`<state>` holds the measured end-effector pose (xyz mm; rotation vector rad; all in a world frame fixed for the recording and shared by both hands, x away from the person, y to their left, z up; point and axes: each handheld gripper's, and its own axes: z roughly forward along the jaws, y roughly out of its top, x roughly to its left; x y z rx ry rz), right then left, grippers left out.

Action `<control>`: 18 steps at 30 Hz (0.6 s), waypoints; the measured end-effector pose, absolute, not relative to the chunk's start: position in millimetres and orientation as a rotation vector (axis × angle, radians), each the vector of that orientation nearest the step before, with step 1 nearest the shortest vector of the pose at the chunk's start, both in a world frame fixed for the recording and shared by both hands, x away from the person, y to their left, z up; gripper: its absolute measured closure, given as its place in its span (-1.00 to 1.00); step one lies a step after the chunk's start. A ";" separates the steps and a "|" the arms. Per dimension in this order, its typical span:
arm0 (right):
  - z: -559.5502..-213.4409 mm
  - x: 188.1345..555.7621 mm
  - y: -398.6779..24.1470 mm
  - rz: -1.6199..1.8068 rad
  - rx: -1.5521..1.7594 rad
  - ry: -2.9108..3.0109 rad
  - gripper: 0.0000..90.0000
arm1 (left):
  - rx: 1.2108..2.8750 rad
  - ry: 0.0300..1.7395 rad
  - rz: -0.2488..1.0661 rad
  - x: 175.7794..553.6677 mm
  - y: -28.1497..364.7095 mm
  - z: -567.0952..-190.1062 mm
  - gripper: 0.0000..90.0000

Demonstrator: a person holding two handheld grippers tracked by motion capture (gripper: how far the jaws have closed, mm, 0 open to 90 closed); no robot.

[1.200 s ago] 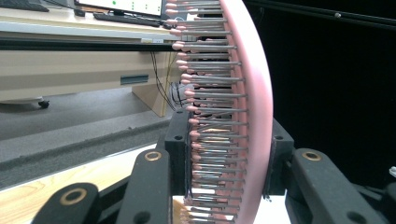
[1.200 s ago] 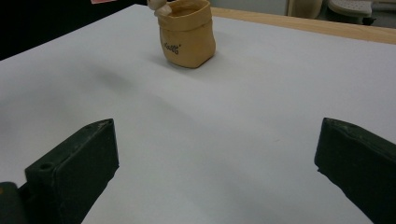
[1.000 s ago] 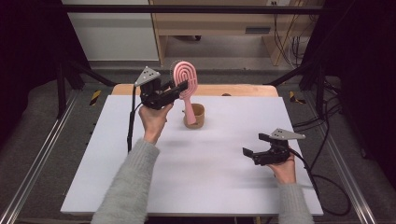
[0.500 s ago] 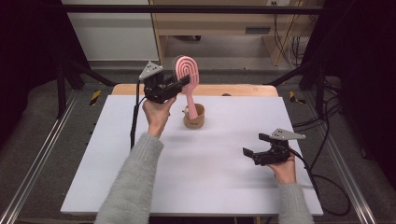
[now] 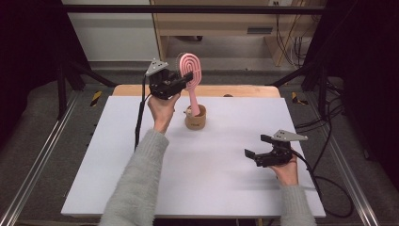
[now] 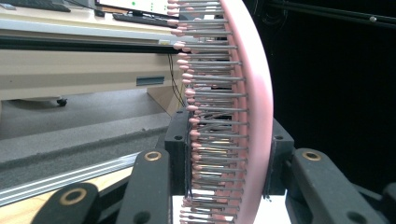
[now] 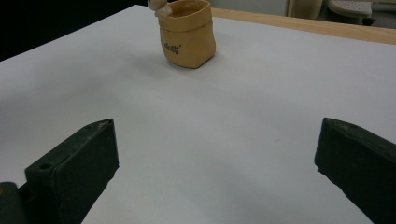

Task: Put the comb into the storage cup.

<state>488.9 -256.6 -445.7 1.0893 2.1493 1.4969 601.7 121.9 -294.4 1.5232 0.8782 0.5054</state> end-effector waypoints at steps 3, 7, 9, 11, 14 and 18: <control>-445.5 488.7 -256.8 1.496 1.091 2.151 -1.00 | 1.527 0.886 0.503 605.0 119.6 -297.9 0.39; -445.6 488.7 -256.8 1.494 1.091 2.151 -1.00 | 1.529 0.890 0.508 609.1 117.4 -301.4 0.39; -445.8 488.8 -256.7 1.494 1.087 2.150 -1.00 | 1.524 0.897 0.508 611.3 117.2 -302.8 0.39; -446.0 488.8 -256.3 1.496 1.089 2.150 -1.00 | 1.520 0.896 0.508 612.8 116.4 -303.9 0.39; -446.2 488.8 -256.2 1.491 1.092 2.153 -1.00 | 1.526 0.896 0.516 615.1 114.6 -305.8 0.39; -446.2 488.8 -256.2 1.493 1.089 2.152 -1.00 | 1.523 0.903 0.510 619.3 113.1 -307.7 0.39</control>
